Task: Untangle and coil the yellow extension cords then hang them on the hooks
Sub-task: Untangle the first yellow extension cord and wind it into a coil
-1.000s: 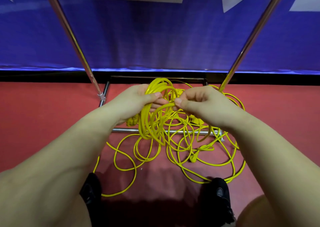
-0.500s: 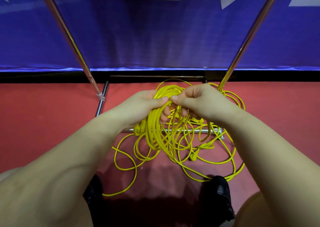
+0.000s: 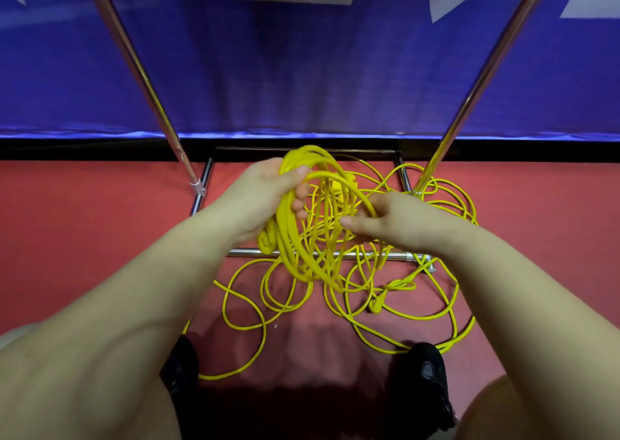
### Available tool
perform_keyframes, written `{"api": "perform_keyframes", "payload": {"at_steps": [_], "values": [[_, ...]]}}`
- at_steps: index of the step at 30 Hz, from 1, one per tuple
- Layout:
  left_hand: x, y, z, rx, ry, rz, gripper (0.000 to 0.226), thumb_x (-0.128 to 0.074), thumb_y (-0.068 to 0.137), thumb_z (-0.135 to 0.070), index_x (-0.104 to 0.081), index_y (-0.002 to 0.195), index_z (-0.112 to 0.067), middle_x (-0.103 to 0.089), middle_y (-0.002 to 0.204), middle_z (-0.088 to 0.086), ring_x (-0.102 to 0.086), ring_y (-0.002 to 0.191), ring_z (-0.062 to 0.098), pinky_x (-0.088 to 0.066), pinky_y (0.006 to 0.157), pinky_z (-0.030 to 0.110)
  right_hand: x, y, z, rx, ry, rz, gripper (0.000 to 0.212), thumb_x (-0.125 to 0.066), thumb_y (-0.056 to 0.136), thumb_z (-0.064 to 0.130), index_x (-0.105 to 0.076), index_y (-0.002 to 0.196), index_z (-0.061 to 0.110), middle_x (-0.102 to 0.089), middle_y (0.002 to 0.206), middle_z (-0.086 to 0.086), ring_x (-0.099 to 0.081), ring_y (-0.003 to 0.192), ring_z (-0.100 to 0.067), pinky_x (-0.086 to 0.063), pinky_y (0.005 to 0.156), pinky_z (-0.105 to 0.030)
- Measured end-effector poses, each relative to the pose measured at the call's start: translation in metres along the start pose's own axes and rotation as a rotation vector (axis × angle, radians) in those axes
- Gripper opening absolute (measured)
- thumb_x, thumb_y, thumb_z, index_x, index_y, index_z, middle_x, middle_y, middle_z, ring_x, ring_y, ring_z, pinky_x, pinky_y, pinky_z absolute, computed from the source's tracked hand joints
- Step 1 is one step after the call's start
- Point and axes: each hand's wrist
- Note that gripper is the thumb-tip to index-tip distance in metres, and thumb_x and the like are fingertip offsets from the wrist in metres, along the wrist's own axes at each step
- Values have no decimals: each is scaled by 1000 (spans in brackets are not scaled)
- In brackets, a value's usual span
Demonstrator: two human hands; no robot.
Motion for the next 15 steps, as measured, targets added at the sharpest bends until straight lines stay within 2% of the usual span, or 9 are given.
{"api": "perform_keyframes", "payload": {"at_steps": [2,5,7,10,12,15], "values": [[9,3,-7,-31,-104,-121,19,-41,98,-15,-51,82,-15,-48,49,-9,-42,41,4,-47,46,19,-3,2,-12,-39,-132,72,35,-56,88,46,-61,94,12,-66,89,-6,-60,85,-22,-45,75,-30],[22,7,-15,-88,-178,-236,20,-39,99,-16,-52,83,-17,-46,48,-9,-40,40,3,-43,45,17,-12,2,-20,-56,-68,125,17,-62,87,35,-56,91,19,-64,89,-4,-60,87,-23,-46,76,-31],[30,8,-16,-117,-169,-281,20,-39,100,-17,-51,84,-16,-47,48,-10,-41,40,3,-42,44,16,-18,4,-23,-39,-78,119,18,-66,85,32,-53,86,19,-66,94,-7,-61,90,-25,-46,79,-33],[38,9,-16,-154,-96,-337,20,-39,100,-17,-50,84,-17,-47,51,-9,-41,42,4,-42,46,18,-20,5,-20,37,-46,47,15,-63,87,23,-56,85,11,-68,83,-5,-64,76,-19,-47,70,-28],[39,9,-14,-170,57,-320,22,-39,100,-19,-50,80,-18,-47,58,-6,-43,43,5,-43,50,21,-15,5,-12,33,265,-53,13,-59,90,17,-54,78,15,-68,75,-1,-64,62,-14,-50,62,-25],[33,6,-5,-146,381,-231,19,-44,98,-22,-49,80,-17,-47,65,-2,-47,50,9,-43,58,29,-3,5,0,-55,892,-128,12,-53,93,13,-55,81,15,-71,70,0,-67,55,-10,-55,54,-19]]}}
Point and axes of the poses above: each hand's wrist, its own y-axis towards the middle knuckle, its own x-axis out of the back of the hand, z = x × y
